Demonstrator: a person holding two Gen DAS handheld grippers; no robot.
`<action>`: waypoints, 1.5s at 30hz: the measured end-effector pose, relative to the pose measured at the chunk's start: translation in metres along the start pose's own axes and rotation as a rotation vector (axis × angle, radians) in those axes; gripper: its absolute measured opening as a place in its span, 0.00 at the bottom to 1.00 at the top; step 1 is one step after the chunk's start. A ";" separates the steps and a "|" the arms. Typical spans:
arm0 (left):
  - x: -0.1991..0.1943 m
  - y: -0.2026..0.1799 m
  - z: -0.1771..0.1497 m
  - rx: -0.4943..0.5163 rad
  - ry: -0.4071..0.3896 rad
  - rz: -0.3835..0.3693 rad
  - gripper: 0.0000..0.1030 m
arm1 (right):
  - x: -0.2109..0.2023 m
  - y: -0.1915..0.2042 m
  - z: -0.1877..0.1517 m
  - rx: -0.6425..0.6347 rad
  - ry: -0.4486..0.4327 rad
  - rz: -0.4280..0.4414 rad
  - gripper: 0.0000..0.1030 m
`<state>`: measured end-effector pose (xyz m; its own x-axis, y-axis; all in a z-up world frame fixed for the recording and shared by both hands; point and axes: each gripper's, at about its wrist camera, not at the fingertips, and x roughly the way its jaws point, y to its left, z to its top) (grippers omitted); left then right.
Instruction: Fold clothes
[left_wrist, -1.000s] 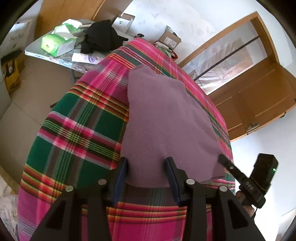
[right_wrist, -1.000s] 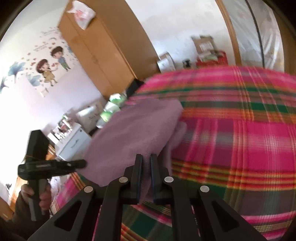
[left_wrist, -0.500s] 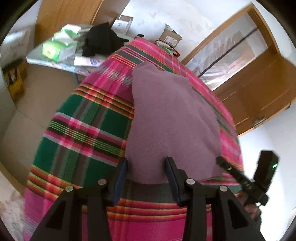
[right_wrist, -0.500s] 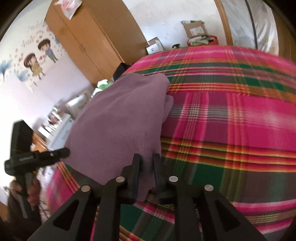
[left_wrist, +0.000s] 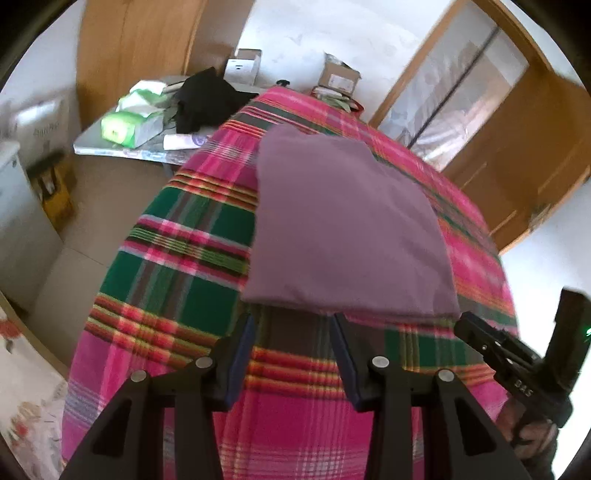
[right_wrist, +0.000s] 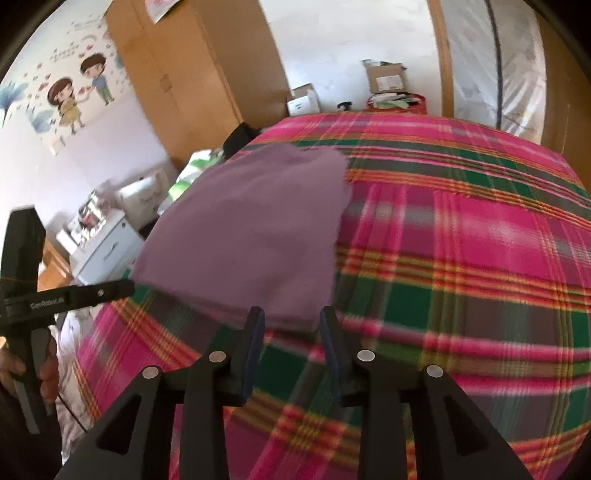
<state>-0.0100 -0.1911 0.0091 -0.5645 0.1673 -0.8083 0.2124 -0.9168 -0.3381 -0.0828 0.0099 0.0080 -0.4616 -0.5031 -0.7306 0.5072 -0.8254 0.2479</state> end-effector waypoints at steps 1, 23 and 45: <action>0.002 -0.004 -0.003 0.007 0.014 -0.016 0.41 | 0.001 0.005 -0.003 -0.009 0.012 -0.001 0.33; 0.023 -0.049 -0.028 0.123 -0.006 0.150 0.41 | 0.026 0.036 -0.030 -0.096 0.079 -0.169 0.37; 0.032 -0.057 -0.026 0.148 -0.084 0.183 0.51 | 0.034 0.032 -0.032 -0.095 0.022 -0.253 0.54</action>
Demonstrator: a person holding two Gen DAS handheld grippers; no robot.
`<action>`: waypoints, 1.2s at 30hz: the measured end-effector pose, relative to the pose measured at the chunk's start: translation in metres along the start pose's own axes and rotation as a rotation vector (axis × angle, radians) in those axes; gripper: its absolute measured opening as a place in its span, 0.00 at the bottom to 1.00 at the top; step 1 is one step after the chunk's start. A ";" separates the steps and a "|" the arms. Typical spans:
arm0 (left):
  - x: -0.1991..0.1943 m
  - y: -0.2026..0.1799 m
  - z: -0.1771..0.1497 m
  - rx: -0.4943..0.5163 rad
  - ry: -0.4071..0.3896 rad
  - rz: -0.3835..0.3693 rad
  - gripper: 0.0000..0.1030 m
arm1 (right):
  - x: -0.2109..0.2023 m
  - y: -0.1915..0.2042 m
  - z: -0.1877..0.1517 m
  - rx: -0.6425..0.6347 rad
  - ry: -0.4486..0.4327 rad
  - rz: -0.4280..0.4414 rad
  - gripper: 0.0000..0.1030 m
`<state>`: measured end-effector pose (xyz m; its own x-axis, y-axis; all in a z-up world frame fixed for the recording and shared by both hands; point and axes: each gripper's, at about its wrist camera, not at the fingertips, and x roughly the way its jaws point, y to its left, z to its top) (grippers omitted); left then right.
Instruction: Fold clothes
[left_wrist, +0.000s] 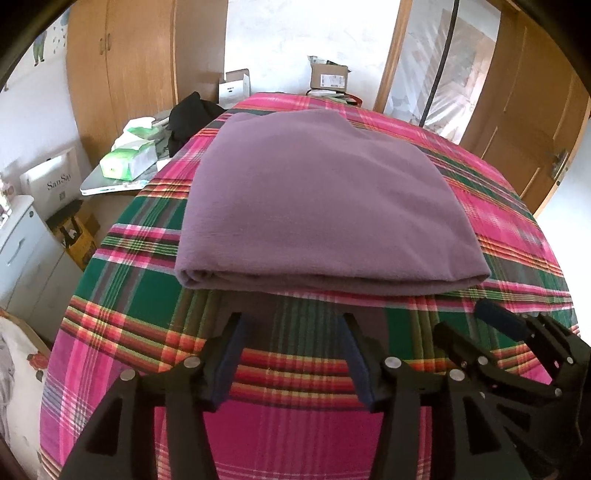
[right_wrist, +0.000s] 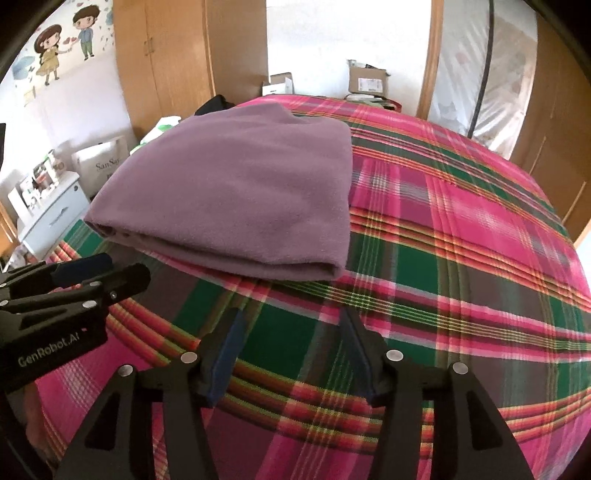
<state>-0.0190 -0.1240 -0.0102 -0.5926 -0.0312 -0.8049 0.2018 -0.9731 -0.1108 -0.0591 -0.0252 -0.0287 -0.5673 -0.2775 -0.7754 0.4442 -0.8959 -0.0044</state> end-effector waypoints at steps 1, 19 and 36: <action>0.000 0.000 0.000 0.001 -0.001 0.001 0.52 | 0.000 0.000 0.000 0.000 0.000 0.000 0.54; 0.003 -0.005 0.001 0.006 -0.003 0.022 0.58 | -0.003 0.002 -0.001 0.005 -0.001 0.003 0.55; 0.004 -0.006 0.001 -0.001 -0.004 0.025 0.62 | -0.002 0.002 -0.001 0.006 -0.001 0.003 0.55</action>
<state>-0.0233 -0.1183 -0.0121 -0.5907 -0.0566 -0.8049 0.2175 -0.9718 -0.0912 -0.0564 -0.0262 -0.0273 -0.5667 -0.2804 -0.7748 0.4419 -0.8971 0.0015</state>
